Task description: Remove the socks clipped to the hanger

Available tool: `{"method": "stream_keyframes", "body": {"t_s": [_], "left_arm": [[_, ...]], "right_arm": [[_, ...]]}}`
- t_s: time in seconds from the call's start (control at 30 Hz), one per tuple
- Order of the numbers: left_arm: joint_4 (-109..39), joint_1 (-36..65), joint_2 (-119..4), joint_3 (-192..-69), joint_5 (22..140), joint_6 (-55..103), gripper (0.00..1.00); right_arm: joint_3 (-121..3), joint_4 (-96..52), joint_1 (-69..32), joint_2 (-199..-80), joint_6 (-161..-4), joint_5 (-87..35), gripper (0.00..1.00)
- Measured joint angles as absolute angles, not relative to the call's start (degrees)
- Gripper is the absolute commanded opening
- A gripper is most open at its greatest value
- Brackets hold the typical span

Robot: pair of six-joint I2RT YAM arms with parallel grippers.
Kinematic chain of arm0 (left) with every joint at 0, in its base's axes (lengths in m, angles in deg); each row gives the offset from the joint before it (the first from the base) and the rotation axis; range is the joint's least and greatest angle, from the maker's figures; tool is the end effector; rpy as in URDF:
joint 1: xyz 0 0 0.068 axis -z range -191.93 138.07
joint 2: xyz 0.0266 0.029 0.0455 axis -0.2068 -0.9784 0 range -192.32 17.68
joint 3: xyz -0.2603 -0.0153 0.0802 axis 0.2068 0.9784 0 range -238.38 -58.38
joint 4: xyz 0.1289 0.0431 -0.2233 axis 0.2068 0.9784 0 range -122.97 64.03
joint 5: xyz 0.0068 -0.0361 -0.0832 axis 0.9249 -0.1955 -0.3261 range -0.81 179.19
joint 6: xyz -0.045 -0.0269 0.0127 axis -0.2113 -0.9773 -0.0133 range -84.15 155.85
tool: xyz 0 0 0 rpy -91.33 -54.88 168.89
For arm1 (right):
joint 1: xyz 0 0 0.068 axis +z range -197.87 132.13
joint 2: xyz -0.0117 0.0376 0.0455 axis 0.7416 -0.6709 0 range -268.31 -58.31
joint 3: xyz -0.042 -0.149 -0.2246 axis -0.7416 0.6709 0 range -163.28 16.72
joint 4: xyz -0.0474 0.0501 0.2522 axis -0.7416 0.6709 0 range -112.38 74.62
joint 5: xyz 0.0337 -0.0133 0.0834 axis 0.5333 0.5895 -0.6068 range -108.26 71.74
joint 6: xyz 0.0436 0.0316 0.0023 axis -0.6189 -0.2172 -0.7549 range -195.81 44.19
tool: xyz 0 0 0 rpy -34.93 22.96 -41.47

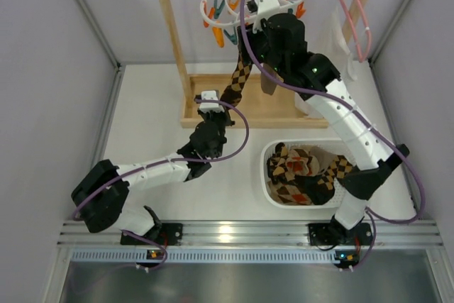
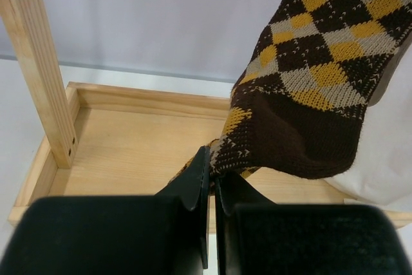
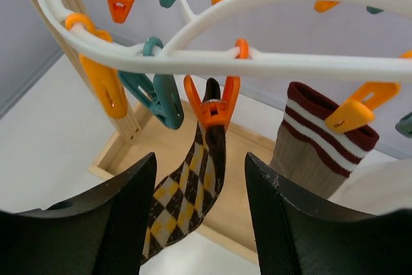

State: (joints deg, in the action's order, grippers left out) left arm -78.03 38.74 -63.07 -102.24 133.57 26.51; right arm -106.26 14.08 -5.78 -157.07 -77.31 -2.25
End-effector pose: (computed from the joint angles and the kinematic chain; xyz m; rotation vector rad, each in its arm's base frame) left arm 0.2145 -0.2225 0.2891 -0.1167 1.4714 -0.2990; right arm 0.2774 0.2372 0.5066 -0.4267 1.7341 0.2996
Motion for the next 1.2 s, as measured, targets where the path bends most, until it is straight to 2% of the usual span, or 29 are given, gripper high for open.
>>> {"method": "stream_keyframes", "body": {"t_s": [0.53,0.9,1.0,1.13,1.2], "left_arm": [[-77.88,38.74,-62.02,-99.94,133.53,25.33,0.00],[-77.33,38.74,-61.08,-99.94,133.55,25.00,0.00],[-76.98,38.74,-61.08,-99.94,133.55,24.89,0.00],[-76.61,38.74,-61.08,-99.90,133.55,24.30,0.00],[-76.55,38.74,-61.08,-99.88,133.55,24.02,0.00]], "right_arm": [[-111.77,8.45,-8.18,-163.58,-72.78,-2.55,0.51],[-112.75,5.12,-8.29,-165.22,-73.00,-3.49,0.43],[-112.77,4.80,-8.29,-165.44,-73.02,-3.62,0.37],[-112.77,4.18,-8.29,-165.84,-73.00,-3.97,0.18],[-112.77,3.83,-8.32,-165.86,-73.17,-4.02,0.17]]}}
